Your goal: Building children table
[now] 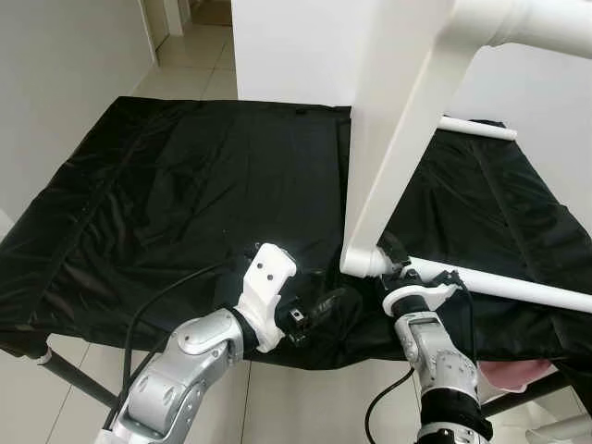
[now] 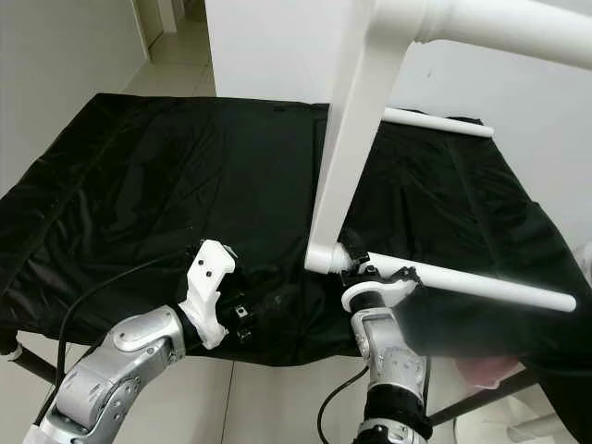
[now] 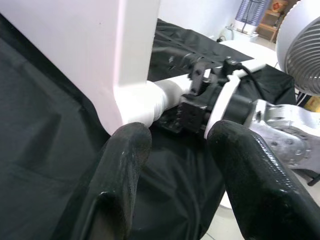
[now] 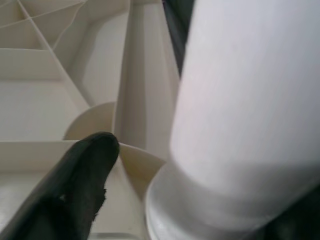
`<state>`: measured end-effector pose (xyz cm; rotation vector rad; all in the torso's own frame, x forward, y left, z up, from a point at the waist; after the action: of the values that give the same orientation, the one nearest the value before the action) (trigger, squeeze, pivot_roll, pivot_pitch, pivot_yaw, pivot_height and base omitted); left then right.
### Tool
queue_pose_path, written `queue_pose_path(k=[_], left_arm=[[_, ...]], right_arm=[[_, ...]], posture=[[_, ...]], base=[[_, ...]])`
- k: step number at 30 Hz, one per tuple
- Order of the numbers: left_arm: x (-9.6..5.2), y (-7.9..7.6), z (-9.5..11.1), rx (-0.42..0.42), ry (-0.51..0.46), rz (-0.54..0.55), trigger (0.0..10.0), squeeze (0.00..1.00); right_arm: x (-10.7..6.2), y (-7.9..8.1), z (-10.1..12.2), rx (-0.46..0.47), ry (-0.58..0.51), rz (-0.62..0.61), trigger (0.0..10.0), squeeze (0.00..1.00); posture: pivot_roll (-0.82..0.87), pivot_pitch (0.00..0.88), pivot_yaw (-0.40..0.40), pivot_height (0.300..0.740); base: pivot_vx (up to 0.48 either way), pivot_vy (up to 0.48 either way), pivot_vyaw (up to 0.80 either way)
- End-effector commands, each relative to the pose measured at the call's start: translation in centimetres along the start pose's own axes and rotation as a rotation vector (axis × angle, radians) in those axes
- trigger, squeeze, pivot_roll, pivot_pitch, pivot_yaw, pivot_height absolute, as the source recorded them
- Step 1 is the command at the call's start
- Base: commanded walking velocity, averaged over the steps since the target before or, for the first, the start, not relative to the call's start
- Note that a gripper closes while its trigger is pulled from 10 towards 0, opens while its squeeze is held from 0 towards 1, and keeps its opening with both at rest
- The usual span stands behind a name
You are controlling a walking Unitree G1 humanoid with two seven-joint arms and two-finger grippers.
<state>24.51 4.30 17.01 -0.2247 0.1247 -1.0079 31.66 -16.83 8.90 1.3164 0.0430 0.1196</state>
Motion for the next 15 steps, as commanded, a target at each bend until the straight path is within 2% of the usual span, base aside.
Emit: queue_pose_path(k=[1,3,4,5,6,7,9,10,11,12,14,15], left_arm=[[-0.4,0.5,-0.2,0.008,0.000,0.071,10.0,0.00],[-0.5,0.5,-0.2,0.007,0.000,0.075,10.0,0.00],[-0.6,0.6,-0.2,0.006,0.002,0.080,10.0,0.00],[-0.6,0.6,-0.2,0.006,0.003,0.082,10.0,0.00],[-0.8,0.6,-0.2,0.004,0.004,0.087,10.0,0.00],[-0.8,0.6,-0.2,0.004,0.004,0.087,10.0,0.00],[-1.1,0.7,-0.3,0.000,0.007,0.094,10.0,0.00],[-1.1,0.7,-0.3,0.000,0.007,0.094,10.0,0.00],[-1.3,0.8,-0.4,-0.002,0.011,0.097,10.0,0.00],[-1.3,0.8,-0.4,-0.002,0.011,0.097,10.0,0.00],[-1.4,0.9,-0.4,-0.007,0.018,0.097,10.0,0.00],[-1.4,0.9,-0.4,-0.007,0.018,0.097,10.0,0.00]], right_arm=[[-2.2,-2.2,-3.0,0.085,0.092,-0.069,10.0,1.00],[-2.8,-2.3,-2.6,0.087,0.084,-0.057,10.0,1.00],[-3.8,-2.5,-2.1,0.078,0.082,-0.038,10.0,0.52],[-4.5,-2.6,-1.8,0.073,0.082,-0.026,10.0,0.52],[-6.3,-2.9,-0.8,0.065,0.077,-0.005,10.0,0.00],[-6.3,-2.9,-0.8,0.065,0.077,-0.005,10.0,0.00],[-9.2,-3.5,0.7,0.058,0.071,0.022,10.0,0.00],[-9.2,-3.5,0.7,0.058,0.071,0.022,10.0,0.00],[-10.7,-3.5,1.5,0.042,0.061,0.048,10.0,0.00],[-10.7,-3.5,1.5,0.042,0.061,0.048,10.0,0.00],[-12.8,-3.4,2.5,0.035,0.039,0.100,10.0,0.00],[-12.8,-3.4,2.5,0.035,0.039,0.100,10.0,0.00]], posture=[[-0.01,0.117,-0.016,0.740],[-0.01,0.117,-0.016,0.740],[-0.01,0.120,-0.017,0.740],[-0.01,0.120,-0.017,0.740],[0.00,0.137,-0.015,0.740],[0.00,0.137,-0.015,0.740],[-0.01,0.146,-0.006,0.740],[-0.01,0.146,-0.006,0.740],[-0.02,0.156,0.002,0.740],[-0.02,0.156,0.002,0.740],[-0.02,0.166,0.015,0.740],[-0.02,0.166,0.015,0.740]], base=[[0.000,0.000,0.00],[0.000,0.000,0.00],[0.000,0.000,0.00],[0.000,0.000,0.00],[0.000,0.000,0.00],[0.000,0.000,0.00],[0.000,0.000,0.00],[0.000,0.000,0.00],[0.000,0.000,0.00],[0.000,0.000,0.00],[0.000,0.000,0.00],[0.000,0.000,0.00]])
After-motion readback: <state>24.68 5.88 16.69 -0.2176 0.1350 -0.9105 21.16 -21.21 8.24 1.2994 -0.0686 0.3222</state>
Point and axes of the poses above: a point about 5 cm out from each wrist's last joint towards the gripper, its own x axis pointing out of the wrist towards the gripper, its own z axis along the axis of the wrist's last joint, y = z × x, the point moved 2 cm from there along x, pointing out of the wrist towards the gripper, and after that the axes turned 12 degrees about -x, right-handed, at the moved point
